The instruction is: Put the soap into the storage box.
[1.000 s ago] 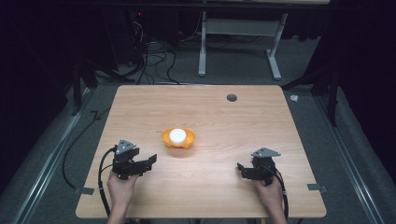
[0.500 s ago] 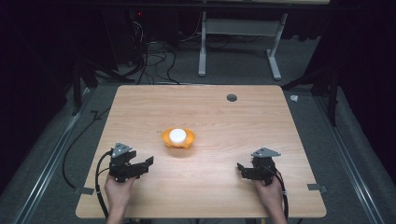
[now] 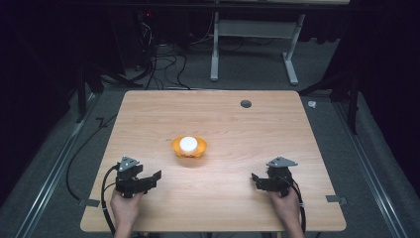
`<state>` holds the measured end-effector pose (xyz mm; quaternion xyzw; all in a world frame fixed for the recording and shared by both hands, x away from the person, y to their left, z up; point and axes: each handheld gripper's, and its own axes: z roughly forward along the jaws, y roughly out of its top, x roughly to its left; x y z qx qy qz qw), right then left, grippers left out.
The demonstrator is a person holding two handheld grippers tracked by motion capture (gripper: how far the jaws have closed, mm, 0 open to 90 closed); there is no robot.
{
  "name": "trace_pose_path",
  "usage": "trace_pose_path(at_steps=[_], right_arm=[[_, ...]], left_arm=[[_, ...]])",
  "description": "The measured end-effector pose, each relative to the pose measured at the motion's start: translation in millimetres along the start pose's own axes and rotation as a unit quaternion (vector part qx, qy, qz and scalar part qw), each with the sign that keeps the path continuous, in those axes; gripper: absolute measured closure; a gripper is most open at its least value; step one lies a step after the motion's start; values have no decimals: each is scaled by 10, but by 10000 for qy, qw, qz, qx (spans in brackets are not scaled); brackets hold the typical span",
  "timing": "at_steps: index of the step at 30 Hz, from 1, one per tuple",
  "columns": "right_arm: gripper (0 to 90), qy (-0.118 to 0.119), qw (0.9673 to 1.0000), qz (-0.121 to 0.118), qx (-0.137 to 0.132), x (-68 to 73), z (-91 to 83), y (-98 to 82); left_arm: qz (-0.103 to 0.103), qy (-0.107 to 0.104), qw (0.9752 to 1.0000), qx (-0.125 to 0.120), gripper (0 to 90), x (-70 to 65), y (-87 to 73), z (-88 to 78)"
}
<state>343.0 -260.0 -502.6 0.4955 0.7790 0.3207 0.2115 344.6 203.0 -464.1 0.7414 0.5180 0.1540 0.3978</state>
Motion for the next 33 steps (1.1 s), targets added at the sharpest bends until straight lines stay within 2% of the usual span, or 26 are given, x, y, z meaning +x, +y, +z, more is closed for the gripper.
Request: trace_pose_path(at_steps=[19,33], right_arm=[[209,-2,10000,0,0,0,0,0],[209,1,10000,1,0,0,0,0]], left_arm=[[-17,59,9998,188,228,-13,-151,112],[114,170,9993,315,225,-62,-224,225]])
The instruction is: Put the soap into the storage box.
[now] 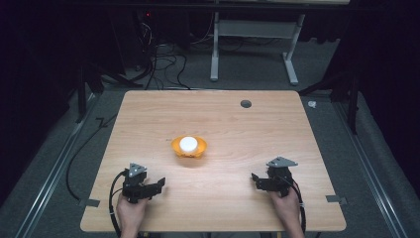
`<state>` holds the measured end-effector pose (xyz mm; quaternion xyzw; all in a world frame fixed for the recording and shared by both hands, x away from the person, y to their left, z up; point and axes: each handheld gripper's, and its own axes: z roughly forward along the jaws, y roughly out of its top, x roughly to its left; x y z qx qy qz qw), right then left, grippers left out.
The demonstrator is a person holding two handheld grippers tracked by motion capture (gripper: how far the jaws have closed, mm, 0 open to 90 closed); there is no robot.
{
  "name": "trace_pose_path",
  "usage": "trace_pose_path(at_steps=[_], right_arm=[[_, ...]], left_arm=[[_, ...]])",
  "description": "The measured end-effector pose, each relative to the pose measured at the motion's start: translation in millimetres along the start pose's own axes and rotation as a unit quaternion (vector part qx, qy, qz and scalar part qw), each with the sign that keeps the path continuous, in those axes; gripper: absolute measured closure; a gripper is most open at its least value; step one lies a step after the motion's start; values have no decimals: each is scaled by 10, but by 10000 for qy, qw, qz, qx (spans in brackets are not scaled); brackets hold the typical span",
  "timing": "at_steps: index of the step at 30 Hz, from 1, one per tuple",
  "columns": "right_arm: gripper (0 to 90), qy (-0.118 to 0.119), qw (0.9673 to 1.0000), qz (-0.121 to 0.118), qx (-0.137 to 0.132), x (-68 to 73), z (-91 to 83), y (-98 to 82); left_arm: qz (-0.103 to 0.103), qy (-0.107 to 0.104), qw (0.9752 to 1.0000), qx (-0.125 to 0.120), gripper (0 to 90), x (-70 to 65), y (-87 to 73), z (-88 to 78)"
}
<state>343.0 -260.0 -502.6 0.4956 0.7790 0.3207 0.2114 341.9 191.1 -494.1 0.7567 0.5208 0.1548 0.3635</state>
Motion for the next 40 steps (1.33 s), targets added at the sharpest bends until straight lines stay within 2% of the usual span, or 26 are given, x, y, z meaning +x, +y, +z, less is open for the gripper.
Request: trace_pose_path(at_steps=[8,21,26,28,40], right_arm=[[209,-2,10000,-1,-1,0,0,0],[209,-3,10000,1,0,0,0,0],[209,-2,10000,-2,0,0,0,0],[208,0,10000,-1,0,0,0,0],[209,-6,10000,2,0,0,0,-1]], left_arm=[[98,106,9999,48,221,-24,-18,48],[225,265,9994,-22,216,-64,-48,99],[373,378,9985,-139,207,-98,-91,118],[441,462,9979,-114,201,-122,-91,127],[403,481,9980,-94,166,-144,-85,143]])
